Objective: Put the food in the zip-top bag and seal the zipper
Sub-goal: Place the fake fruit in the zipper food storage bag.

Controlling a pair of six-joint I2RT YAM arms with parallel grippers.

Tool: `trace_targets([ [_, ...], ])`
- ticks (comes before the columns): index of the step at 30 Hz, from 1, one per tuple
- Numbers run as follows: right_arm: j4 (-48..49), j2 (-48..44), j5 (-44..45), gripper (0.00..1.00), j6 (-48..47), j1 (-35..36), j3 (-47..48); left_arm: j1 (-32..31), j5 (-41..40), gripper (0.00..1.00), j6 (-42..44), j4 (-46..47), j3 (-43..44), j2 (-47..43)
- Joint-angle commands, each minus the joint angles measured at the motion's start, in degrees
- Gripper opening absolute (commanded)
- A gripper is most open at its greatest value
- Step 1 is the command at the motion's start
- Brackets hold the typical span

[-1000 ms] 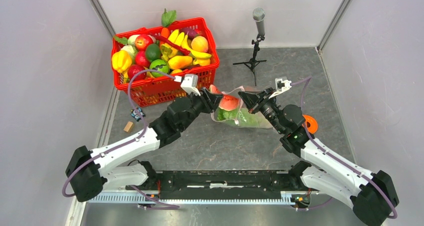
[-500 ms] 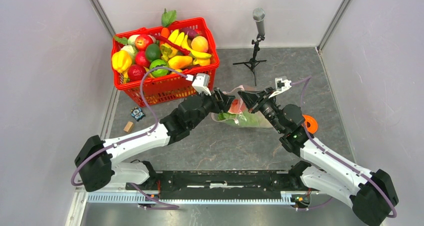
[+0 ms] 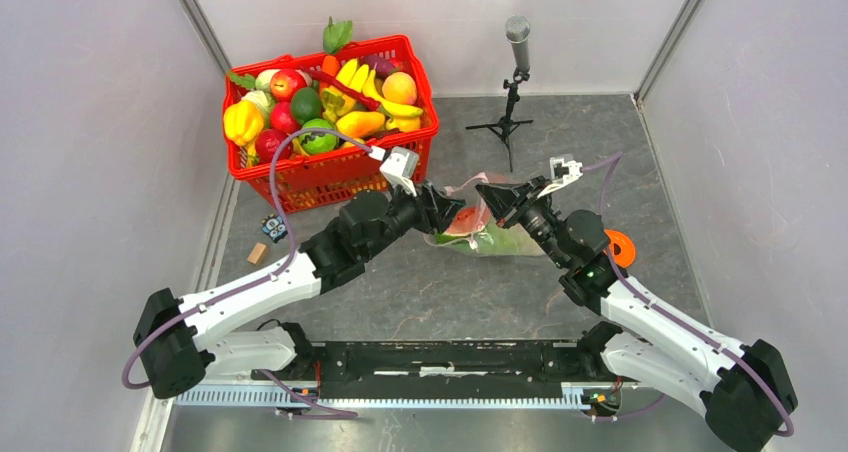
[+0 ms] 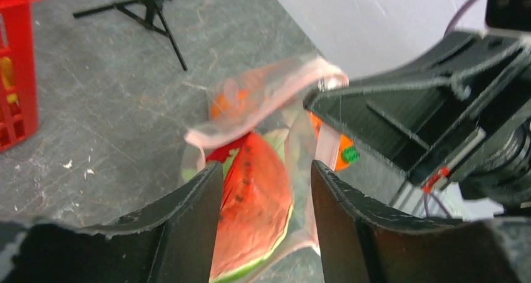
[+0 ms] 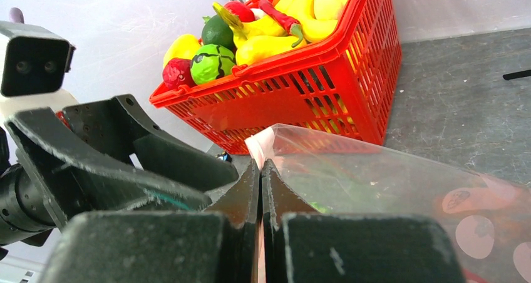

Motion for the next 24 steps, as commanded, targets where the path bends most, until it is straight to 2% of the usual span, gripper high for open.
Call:
trace_targets([
  [1, 3.0, -1.5, 0.4, 0.00, 0.1, 0.0, 0.1, -0.2, 6.3, 0.60, 4.1, -8.4, 2.8, -0.8],
  [3, 3.0, -1.6, 0.4, 0.00, 0.0, 0.1, 0.1, -0.2, 5.5, 0.68, 5.7, -12.8, 4.0, -1.1],
  [6, 2.0, -2.0, 0.6, 0.00, 0.0, 0.1, 0.2, -0.2, -0.4, 0.77, 8.8, -17.7, 4.3, -4.3],
  [10, 1.7, -2.4, 1.2, 0.00, -0.1, 0.1, 0.0, 0.0, -4.5, 0.83, 11.1, -22.8, 5.7, -8.8],
  [15, 1.9, -2.2, 0.7, 0.00, -0.2, 0.1, 0.3, -0.1, -3.7, 0.81, 7.4, -30.5, 7.4, -7.4],
  [20, 2.1, -2.0, 0.3, 0.00, -0.2, 0.0, 0.5, 0.2, 1.6, 0.76, -0.8, -30.6, 6.3, -2.4],
  [24, 2.2, -2.2, 0.3, 0.00, -0.2, 0.0, 0.2, 0.3, 4.8, 0.73, -3.6, -25.8, 4.5, 0.0],
])
